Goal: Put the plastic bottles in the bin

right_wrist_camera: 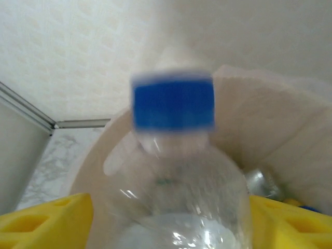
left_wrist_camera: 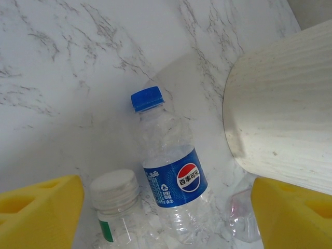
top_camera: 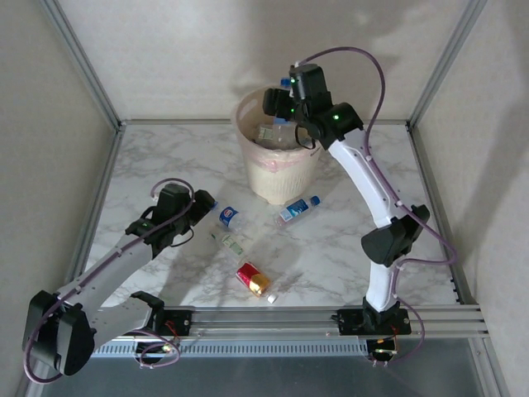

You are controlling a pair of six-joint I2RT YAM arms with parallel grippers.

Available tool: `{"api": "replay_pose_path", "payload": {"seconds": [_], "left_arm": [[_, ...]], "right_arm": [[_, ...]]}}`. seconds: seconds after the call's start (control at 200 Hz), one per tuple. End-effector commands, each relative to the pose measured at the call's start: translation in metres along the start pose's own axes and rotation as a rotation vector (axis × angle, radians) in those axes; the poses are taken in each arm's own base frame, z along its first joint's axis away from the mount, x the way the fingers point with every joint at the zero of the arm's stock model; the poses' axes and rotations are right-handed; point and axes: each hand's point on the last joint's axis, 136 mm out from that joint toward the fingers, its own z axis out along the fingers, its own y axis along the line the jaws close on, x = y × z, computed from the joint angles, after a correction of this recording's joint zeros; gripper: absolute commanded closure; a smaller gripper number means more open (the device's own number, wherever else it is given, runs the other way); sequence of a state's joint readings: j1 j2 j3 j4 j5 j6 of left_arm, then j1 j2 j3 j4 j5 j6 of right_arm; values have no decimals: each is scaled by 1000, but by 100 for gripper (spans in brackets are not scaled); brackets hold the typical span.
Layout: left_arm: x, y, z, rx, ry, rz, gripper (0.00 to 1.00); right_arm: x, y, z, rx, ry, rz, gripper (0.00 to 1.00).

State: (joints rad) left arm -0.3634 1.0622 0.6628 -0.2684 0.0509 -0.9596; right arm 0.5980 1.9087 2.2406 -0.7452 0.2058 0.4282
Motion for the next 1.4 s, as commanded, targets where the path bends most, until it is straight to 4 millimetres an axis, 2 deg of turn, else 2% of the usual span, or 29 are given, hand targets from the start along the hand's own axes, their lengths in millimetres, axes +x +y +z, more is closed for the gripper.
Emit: {"api": "replay_pose_path", "payload": {"seconds": [0.0, 0.1, 0.2, 0.355, 0.461, 0.576, 0.601, 0.776, 0.866, 1.066, 1.162, 1.267, 1.397], "left_arm": [[1, 0, 6, 9, 8, -11, 15], [2, -3, 8, 14, 14, -11, 15], [1, -4, 9, 17, 15, -15, 15], [6, -3, 13, 5, 26, -17, 16], [9, -8, 16, 15, 32, -19, 16], [11, -14, 19, 14, 33, -14, 16], [11, -14, 20, 8, 32, -14, 16], [18, -15, 27, -15, 42, -17, 17], [19, -14, 31, -29, 38, -20, 17], [15, -22, 46, -45, 31, -12, 17], [13, -25, 54, -64, 31, -8, 18], [13, -21, 66, -115, 37, 19, 19], [15, -16, 81, -178, 56, 61, 20]], "right_arm": [[-8, 7, 1, -31, -18, -8, 16], [-11, 8, -2, -37, -28, -5, 15], [-18, 11, -16, -58, -49, -1, 16], [-21, 14, -53, -94, -91, 6, 17], [-9, 13, -81, -98, -105, -3, 19], [14, 7, -108, -85, -100, -11, 20], [26, 13, -114, -101, -88, -21, 20], [74, 16, -155, -154, -66, -17, 20], [102, 11, -166, -157, -39, -18, 21], [165, 0, -172, -147, 64, -6, 23], [189, -8, -172, -125, 103, 6, 23], [205, -15, -174, -119, 121, 24, 24], [213, -21, -176, -113, 127, 42, 24]]}}
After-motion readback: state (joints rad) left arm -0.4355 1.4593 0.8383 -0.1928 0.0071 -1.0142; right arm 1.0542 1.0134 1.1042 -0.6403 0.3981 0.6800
